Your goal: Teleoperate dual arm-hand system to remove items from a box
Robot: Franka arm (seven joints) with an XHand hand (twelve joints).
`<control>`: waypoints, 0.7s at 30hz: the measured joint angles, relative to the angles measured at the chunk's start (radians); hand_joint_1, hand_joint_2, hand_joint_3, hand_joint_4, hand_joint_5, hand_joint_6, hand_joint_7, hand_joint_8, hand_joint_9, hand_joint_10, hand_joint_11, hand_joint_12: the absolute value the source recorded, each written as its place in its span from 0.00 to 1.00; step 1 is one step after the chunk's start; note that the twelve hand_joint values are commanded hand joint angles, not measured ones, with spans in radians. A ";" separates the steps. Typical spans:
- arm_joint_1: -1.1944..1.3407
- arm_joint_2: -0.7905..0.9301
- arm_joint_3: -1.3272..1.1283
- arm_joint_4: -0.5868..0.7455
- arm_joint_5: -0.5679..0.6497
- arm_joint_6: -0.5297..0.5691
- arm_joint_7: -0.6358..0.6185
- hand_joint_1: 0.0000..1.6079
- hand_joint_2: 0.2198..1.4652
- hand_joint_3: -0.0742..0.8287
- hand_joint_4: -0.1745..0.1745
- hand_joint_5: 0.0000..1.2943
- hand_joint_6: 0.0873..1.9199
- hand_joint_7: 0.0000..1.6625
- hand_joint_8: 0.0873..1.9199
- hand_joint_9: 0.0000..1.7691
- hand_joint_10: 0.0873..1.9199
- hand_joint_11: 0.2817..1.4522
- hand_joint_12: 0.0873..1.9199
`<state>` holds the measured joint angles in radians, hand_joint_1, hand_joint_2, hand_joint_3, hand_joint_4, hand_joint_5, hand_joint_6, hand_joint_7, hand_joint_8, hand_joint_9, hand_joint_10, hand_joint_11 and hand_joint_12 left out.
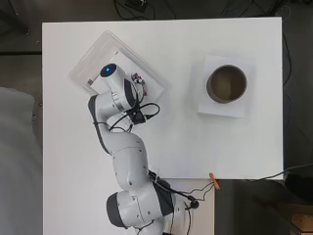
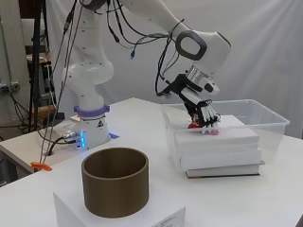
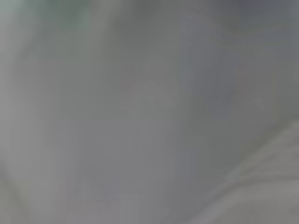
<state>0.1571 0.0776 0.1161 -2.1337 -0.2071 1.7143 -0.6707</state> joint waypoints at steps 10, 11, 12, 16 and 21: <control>-0.037 -0.047 0.051 0.017 0.003 -0.049 0.082 0.61 0.76 0.09 0.98 0.68 0.59 0.65 1.00 0.77 1.00 0.62 0.95; -0.048 -0.064 0.069 0.039 -0.006 -0.055 0.087 0.61 0.77 0.09 0.95 0.66 0.60 0.66 1.00 0.79 1.00 0.64 0.95; -0.051 -0.081 0.078 0.061 -0.023 -0.056 0.092 0.61 0.77 0.08 0.95 0.65 0.60 0.65 1.00 0.77 1.00 0.64 0.96; -0.046 -0.193 0.052 0.132 -0.066 -0.088 0.066 0.61 0.77 0.08 0.96 0.66 0.62 0.63 1.00 0.75 1.00 0.64 0.97; -0.057 -0.289 -0.012 0.092 -0.017 -0.044 0.024 0.62 0.77 0.08 0.90 0.67 0.62 0.64 1.00 0.76 1.00 0.66 0.98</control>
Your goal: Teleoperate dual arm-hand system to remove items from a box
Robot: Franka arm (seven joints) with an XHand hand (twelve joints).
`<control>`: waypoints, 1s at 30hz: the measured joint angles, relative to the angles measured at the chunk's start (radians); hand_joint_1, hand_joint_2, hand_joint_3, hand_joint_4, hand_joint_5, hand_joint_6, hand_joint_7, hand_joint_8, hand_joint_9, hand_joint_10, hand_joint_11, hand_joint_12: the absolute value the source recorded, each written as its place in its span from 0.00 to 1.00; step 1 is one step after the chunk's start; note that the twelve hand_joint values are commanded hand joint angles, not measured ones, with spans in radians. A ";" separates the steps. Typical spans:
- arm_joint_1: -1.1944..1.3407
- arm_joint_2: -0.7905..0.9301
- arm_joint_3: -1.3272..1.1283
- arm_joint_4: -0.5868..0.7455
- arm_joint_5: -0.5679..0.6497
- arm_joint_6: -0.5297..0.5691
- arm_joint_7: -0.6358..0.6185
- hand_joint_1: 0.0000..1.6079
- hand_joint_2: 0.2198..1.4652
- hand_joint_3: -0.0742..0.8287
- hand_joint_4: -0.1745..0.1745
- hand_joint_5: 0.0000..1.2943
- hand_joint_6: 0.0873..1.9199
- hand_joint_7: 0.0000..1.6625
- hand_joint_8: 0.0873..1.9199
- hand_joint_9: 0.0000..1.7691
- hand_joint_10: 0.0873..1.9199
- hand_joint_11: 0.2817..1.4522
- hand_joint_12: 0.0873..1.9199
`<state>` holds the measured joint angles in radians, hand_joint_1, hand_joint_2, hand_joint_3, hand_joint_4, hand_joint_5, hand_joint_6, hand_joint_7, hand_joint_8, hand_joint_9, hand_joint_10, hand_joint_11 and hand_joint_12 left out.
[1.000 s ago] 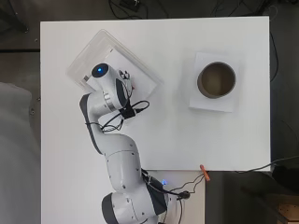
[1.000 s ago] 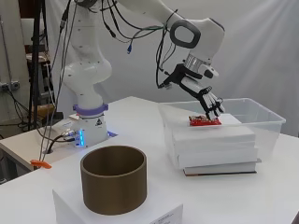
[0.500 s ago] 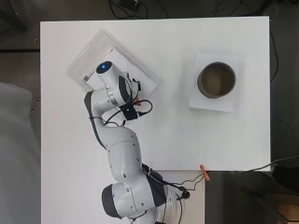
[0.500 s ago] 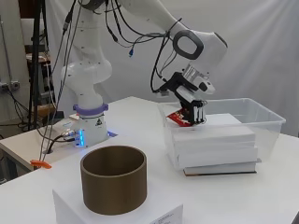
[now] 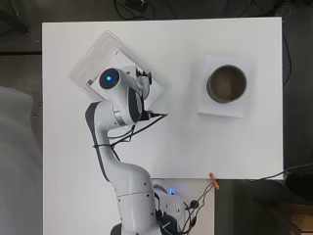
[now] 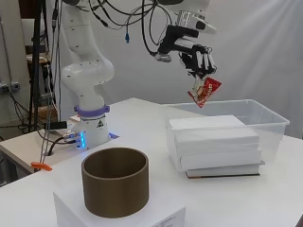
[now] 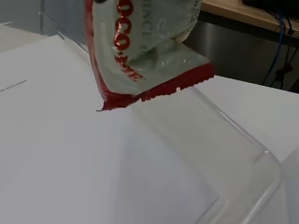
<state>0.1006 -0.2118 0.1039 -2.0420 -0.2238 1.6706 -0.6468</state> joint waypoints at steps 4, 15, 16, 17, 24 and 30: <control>-0.020 -0.084 -0.096 -0.028 -0.005 0.019 -0.021 0.64 0.75 0.07 0.83 0.71 0.56 0.68 1.00 0.79 1.00 0.70 0.98; -0.094 -0.132 -0.451 -0.106 -0.091 0.114 -0.167 0.66 0.71 0.08 0.91 0.78 0.48 0.72 1.00 0.83 1.00 0.77 0.97; -0.098 -0.132 -0.469 -0.110 -0.104 0.117 -0.165 0.66 0.71 0.08 0.88 0.78 0.49 0.72 1.00 0.83 1.00 0.78 0.97; -0.102 -0.128 -0.488 -0.109 -0.109 0.118 -0.163 0.66 0.71 0.09 0.86 0.77 0.50 0.73 1.00 0.83 1.00 0.78 0.97; -0.133 -0.004 -0.666 -0.004 -0.070 0.145 -0.278 0.75 0.74 0.08 1.00 0.75 0.72 0.73 1.00 0.83 1.00 0.79 0.97; -0.115 0.039 -0.727 0.043 -0.031 0.162 -0.322 0.77 0.74 0.08 1.00 0.77 0.88 0.73 1.00 0.82 1.00 0.80 0.97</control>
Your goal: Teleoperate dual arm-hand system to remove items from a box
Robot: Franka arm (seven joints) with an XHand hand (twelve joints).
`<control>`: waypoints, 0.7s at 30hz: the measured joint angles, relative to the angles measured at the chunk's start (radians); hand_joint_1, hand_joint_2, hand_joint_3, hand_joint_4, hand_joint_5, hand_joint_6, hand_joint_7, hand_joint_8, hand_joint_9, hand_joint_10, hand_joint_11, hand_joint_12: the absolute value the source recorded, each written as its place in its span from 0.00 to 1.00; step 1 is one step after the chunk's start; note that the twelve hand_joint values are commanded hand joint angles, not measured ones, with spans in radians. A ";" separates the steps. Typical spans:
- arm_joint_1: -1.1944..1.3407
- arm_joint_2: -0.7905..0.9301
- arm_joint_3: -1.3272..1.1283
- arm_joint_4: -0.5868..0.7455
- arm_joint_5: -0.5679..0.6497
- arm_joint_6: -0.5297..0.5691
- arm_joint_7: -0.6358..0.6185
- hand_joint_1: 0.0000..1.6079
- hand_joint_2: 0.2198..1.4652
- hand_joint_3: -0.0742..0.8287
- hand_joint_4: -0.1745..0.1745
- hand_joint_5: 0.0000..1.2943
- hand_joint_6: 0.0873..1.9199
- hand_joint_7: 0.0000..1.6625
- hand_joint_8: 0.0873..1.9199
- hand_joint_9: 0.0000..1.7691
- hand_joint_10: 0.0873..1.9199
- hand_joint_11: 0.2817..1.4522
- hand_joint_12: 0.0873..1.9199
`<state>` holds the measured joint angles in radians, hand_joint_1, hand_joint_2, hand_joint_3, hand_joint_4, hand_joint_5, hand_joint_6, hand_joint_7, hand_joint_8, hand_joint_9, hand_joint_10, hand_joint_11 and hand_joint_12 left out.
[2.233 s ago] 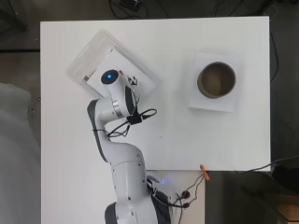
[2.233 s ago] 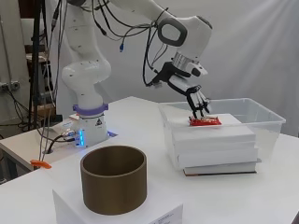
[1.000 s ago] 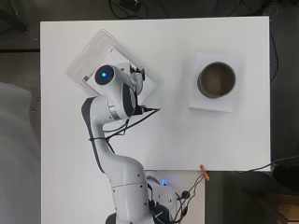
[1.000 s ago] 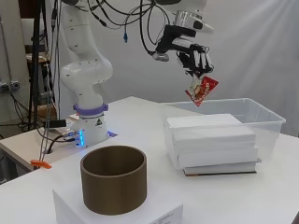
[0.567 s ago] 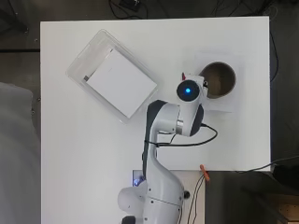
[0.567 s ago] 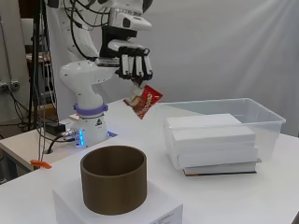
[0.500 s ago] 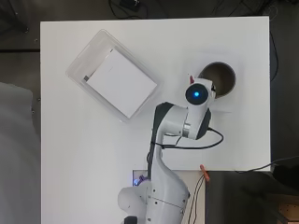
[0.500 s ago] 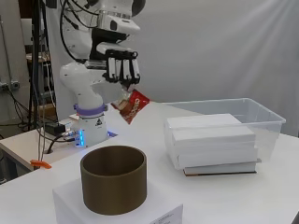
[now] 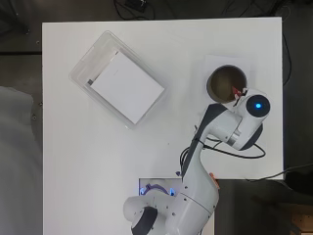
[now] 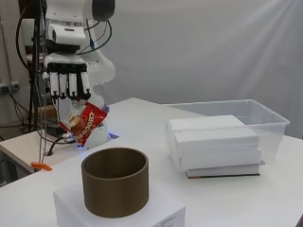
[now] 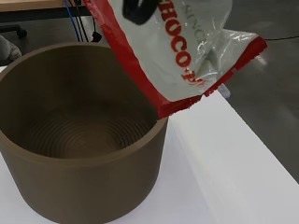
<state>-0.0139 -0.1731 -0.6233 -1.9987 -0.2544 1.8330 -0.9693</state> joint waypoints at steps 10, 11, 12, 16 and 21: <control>0.037 0.336 -0.010 0.188 0.123 -0.037 -0.059 0.41 0.55 0.04 0.53 0.23 0.11 0.43 0.64 0.51 0.71 0.54 0.66; 0.015 0.376 -0.003 0.219 0.134 -0.058 -0.058 0.24 0.43 0.04 0.63 0.12 0.04 0.24 0.33 0.28 0.42 0.33 0.36; -0.006 0.414 0.007 0.257 0.143 -0.090 -0.060 0.15 0.37 0.06 0.69 0.06 0.00 0.12 0.15 0.16 0.23 0.22 0.17; -0.094 0.514 0.039 0.485 0.163 -0.294 -0.086 0.08 0.35 0.09 0.65 0.00 0.00 0.05 0.00 0.16 0.00 0.15 0.00; -0.103 0.435 0.077 0.481 0.156 -0.250 -0.124 0.07 0.46 0.10 0.52 0.11 0.00 0.22 0.00 0.30 0.00 0.19 0.00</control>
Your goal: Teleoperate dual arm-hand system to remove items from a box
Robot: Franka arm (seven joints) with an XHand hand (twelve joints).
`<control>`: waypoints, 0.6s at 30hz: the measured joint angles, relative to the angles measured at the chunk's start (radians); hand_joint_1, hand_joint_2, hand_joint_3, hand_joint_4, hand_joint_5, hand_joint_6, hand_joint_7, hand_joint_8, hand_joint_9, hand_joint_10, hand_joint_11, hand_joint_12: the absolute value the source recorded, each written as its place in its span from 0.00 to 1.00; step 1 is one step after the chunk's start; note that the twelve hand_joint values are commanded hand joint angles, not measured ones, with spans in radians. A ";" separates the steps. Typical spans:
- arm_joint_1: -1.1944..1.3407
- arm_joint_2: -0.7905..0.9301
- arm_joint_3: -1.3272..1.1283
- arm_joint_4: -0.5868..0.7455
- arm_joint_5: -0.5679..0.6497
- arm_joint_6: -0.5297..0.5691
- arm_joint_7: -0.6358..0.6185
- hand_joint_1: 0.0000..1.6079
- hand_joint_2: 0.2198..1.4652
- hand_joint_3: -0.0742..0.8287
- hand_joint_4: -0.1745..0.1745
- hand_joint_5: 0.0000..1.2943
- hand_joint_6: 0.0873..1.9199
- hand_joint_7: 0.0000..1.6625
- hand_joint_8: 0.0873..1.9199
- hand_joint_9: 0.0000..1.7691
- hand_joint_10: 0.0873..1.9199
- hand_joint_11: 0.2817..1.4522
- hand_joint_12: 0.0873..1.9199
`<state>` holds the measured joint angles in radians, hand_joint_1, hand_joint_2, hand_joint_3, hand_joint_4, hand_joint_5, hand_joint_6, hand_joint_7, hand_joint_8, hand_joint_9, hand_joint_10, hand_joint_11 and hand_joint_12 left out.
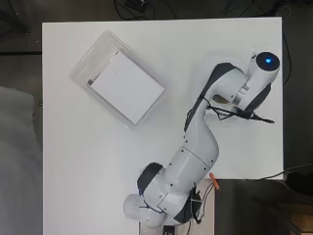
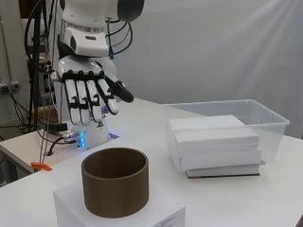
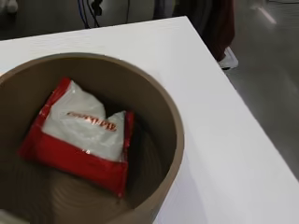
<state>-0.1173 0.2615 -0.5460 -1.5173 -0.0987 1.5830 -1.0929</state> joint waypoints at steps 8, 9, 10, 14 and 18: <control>0.029 -0.396 0.150 -0.361 0.015 0.079 -0.012 0.00 0.51 0.08 0.54 0.12 0.00 0.19 0.00 0.29 0.00 0.21 0.00; 0.032 -0.446 0.196 -0.391 0.021 0.083 -0.002 0.00 0.51 0.08 0.56 0.12 0.00 0.18 0.00 0.28 0.00 0.20 0.00; 0.035 -0.493 0.244 -0.423 0.026 0.086 0.015 0.00 0.51 0.08 0.58 0.12 0.00 0.18 0.00 0.27 0.00 0.20 0.00; 0.048 -0.630 0.391 -0.486 0.064 0.058 0.054 0.00 0.51 0.08 0.62 0.18 0.00 0.26 0.00 0.31 0.00 0.21 0.00; 0.055 -0.666 0.445 -0.500 0.086 0.048 0.085 0.00 0.51 0.08 0.61 0.17 0.00 0.26 0.00 0.32 0.00 0.21 0.00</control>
<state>-0.0618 -0.4048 -0.1009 -2.0170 -0.0130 1.6313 -1.0083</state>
